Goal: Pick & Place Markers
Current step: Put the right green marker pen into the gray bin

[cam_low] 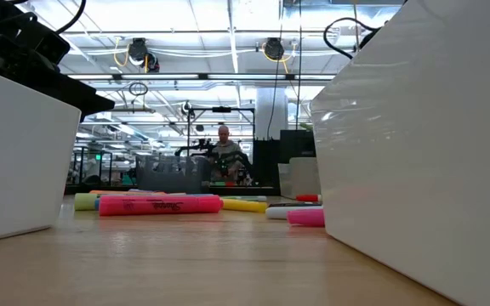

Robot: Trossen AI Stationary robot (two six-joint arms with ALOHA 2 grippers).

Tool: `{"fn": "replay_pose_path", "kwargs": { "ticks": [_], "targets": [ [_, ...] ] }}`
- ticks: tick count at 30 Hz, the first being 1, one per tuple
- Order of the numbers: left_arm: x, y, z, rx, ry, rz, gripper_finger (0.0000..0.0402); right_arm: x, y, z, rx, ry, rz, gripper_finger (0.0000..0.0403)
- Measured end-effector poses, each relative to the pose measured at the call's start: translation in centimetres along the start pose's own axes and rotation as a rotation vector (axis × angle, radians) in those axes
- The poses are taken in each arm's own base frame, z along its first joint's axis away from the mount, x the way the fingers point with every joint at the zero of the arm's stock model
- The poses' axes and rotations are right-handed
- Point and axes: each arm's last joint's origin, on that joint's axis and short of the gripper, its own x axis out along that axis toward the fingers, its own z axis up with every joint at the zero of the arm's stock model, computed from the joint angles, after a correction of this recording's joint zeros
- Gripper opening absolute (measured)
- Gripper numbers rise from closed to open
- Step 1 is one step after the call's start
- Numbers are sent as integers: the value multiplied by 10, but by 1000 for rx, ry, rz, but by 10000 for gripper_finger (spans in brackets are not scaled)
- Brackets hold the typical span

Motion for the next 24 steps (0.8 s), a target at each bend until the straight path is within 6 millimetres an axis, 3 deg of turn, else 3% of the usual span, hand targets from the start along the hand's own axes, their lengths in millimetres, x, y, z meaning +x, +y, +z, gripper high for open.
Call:
{"fn": "replay_pose_path", "kwargs": {
  "ticks": [7,16,24],
  "targets": [
    [0,0,0,0,0,1,251,0,1,1,48,-16,25,38],
    [0,0,0,0,0,0,251,19,5,-1,63,-86,20,37],
    [0,0,0,0,0,0,251,31,-8,2,131,-3,-31,31]
  ]
}}
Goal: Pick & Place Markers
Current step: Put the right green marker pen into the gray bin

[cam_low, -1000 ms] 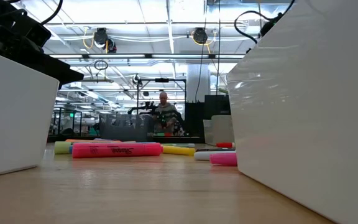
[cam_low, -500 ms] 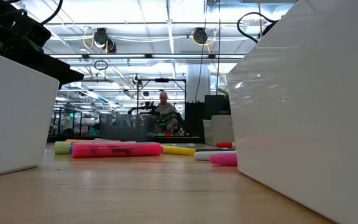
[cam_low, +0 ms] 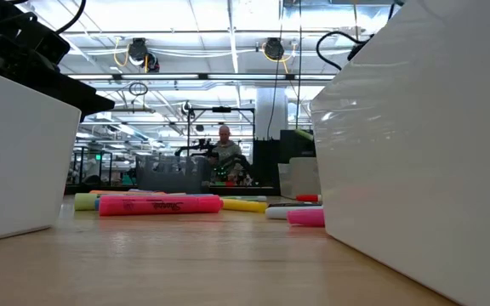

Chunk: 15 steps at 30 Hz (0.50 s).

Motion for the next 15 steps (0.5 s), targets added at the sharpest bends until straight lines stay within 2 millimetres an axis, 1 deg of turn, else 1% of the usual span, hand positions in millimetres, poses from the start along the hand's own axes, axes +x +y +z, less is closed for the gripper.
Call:
{"fn": "replay_pose_path", "kwargs": {
  "ticks": [2,5,8,12,15],
  "targets": [
    [0,0,0,0,0,1,251,2,-2,5,4,30,5,35],
    [0,0,0,0,1,0,251,4,-2,18,18,82,53,35],
    [0,0,0,0,1,1,251,3,-2,27,-12,154,43,29],
    [0,0,0,0,0,0,251,3,-3,29,-16,174,40,26],
    [0,0,0,0,0,0,251,3,-4,27,-15,178,37,36]
  ]
}}
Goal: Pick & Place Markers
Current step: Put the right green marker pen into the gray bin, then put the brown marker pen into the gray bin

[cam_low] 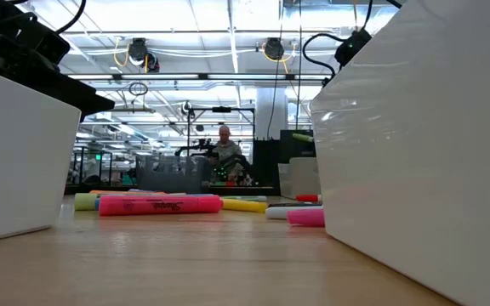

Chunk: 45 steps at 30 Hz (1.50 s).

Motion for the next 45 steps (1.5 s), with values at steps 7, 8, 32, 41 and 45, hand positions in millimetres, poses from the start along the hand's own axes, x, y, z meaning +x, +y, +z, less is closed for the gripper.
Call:
{"fn": "replay_pose_path", "kwargs": {
  "ticks": [7,8,32,41,45],
  "targets": [
    [0,0,0,0,-1,0,251,2,-1,-8,2,-15,0,47],
    [0,0,0,0,0,0,251,2,-1,-9,3,-19,0,46],
    [0,0,0,0,0,0,251,2,1,-10,30,-40,27,110],
    [0,0,0,0,0,0,251,-23,41,6,-41,-168,674,106],
    [0,0,0,0,0,0,251,-39,74,2,-125,-153,960,101]
  ]
}}
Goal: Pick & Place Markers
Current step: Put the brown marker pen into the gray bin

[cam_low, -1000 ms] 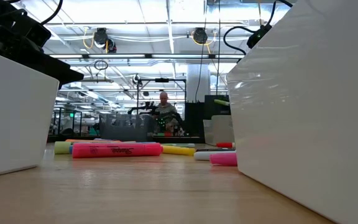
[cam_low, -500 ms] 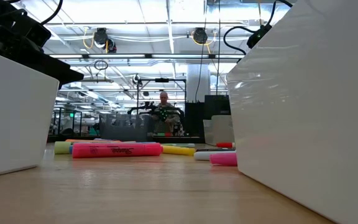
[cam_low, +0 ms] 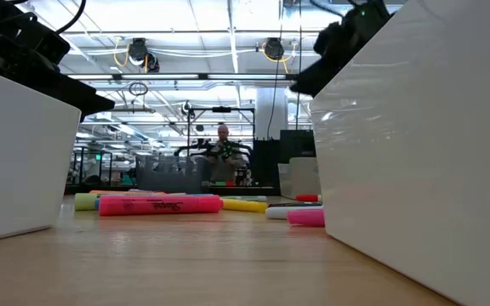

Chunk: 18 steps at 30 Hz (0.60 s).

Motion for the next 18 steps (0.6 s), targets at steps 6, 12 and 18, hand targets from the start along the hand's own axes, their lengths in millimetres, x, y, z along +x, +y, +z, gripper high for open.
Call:
{"fn": "replay_pose_path", "kwargs": {
  "ticks": [6,12,18],
  "targets": [
    [0,0,0,0,0,0,251,25,49,-10,-77,70,182,106],
    [0,0,0,0,0,0,251,41,96,-34,-266,203,87,135],
    [0,0,0,0,0,0,251,37,118,-66,-360,443,-216,150]
  ]
}}
